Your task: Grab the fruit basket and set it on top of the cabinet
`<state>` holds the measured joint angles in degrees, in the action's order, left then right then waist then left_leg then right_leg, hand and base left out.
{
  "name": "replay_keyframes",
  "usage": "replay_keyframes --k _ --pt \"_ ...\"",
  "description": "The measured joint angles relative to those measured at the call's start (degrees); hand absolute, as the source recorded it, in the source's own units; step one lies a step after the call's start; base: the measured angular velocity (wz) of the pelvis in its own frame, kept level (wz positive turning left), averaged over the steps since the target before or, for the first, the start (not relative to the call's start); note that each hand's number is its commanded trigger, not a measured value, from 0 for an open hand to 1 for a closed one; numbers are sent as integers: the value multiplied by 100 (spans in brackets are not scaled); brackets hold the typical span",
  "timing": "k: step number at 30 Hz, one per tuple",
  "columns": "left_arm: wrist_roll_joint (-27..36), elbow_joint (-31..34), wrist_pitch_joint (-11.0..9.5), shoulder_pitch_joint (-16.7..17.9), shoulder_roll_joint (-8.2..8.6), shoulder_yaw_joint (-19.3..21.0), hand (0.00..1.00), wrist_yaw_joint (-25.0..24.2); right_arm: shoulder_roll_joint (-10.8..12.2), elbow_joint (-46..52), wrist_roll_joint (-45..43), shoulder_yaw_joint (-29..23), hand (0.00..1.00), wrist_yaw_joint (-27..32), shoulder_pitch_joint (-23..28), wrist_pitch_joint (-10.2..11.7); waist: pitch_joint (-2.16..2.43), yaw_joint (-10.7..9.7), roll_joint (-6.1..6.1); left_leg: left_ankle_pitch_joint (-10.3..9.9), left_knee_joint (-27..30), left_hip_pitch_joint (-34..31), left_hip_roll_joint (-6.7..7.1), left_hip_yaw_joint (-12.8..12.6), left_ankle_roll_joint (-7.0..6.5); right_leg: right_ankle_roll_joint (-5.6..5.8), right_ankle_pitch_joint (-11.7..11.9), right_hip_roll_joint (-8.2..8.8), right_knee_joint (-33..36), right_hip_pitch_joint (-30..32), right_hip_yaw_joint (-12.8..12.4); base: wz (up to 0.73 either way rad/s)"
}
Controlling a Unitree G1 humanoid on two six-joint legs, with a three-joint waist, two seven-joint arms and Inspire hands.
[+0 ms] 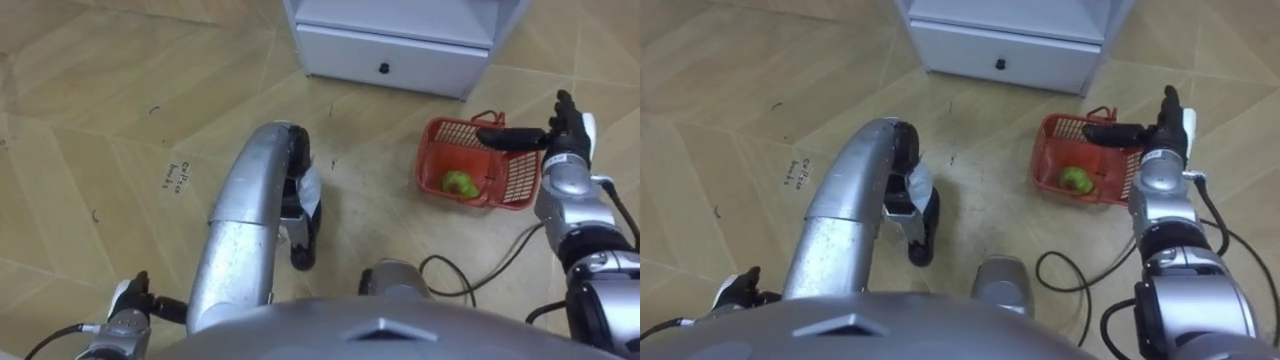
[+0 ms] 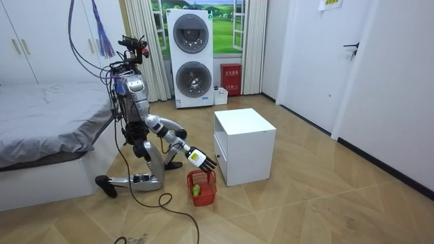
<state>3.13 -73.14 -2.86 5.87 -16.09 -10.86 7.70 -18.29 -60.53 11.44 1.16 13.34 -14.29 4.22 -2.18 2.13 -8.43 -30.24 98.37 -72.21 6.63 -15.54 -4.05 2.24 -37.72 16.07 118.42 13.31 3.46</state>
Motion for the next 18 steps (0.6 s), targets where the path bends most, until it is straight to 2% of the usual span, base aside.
replay_keyframes --k 4,8,11,16,18 --pt "6 2 30 20 0 1 0 -59 -30 -254 83 -14 0 -40 -13 -1 -11 82 79 4 -2 -79 6 5 5 5 1 -2 -12 66 48 8" --pt "7 1 43 -15 -13 2 0 -112 -168 -659 350 2 0 -258 -19 -2 -11 191 163 8 -14 -112 11 1 3 38 15 2 -53 74 143 10" --pt "5 -2 47 -42 -16 4 0 -207 -224 -888 444 8 0 -445 -19 -2 -6 283 174 26 -50 -106 20 -6 39 40 16 7 -71 68 178 7" --pt "6 -4 135 -46 -15 4 0 -323 -232 -1028 481 7 0 -649 -17 0 -4 287 176 55 -93 -103 26 2 90 41 16 -7 -81 73 196 3" --pt "4 -3 142 -58 -15 11 0 -374 -233 -1114 620 10 0 -668 -16 -1 24 287 226 54 -84 -122 25 0 92 42 17 -22 -98 66 224 5"
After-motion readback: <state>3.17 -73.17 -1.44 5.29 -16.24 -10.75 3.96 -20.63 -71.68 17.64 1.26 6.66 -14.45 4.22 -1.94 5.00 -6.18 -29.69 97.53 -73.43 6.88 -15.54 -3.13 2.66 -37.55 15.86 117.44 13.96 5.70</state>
